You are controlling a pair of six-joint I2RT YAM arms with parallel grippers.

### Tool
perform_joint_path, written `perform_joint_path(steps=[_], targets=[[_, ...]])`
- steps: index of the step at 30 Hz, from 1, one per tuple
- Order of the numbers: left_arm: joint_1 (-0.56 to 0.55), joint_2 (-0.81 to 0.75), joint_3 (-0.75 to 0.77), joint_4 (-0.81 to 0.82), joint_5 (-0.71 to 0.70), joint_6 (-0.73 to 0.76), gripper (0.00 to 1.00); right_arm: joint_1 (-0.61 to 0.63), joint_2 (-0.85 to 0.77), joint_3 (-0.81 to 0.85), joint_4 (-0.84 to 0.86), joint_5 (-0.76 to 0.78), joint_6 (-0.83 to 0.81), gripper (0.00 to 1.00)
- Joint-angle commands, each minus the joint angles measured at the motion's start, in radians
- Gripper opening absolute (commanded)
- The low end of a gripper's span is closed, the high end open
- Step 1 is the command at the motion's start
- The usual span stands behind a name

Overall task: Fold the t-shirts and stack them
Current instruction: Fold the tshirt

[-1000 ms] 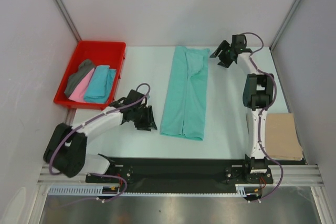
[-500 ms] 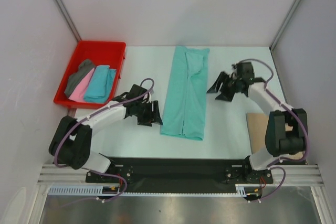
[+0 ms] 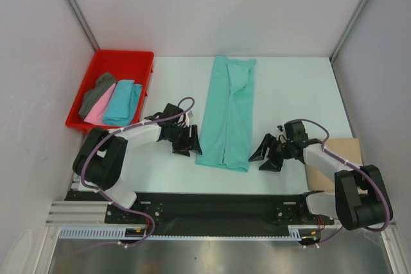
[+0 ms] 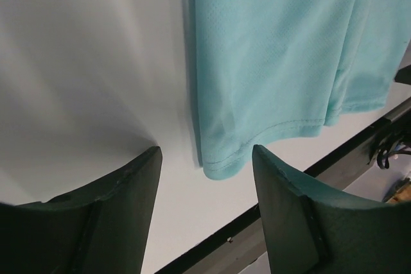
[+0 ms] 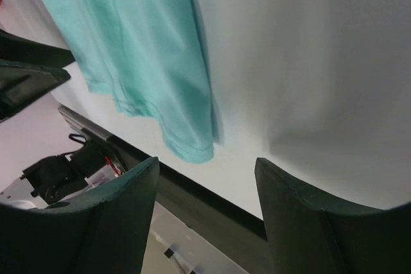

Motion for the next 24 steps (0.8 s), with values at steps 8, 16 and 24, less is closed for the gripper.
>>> perform_joint_path(steps=[8, 16, 24], targets=[[0.003, 0.064, -0.091, 0.096, 0.058, -0.014, 0.59, 0.045, 0.083, -0.096, 0.266, -0.080, 0.098, 0.59], [-0.002, 0.067, -0.114, 0.070, 0.042, -0.026, 0.54, 0.060, 0.168, -0.110, 0.332, -0.088, 0.116, 0.53], [-0.014, 0.078, -0.141, 0.073, 0.045, -0.039, 0.48, 0.080, 0.217, -0.113, 0.343, -0.082, 0.123, 0.47]])
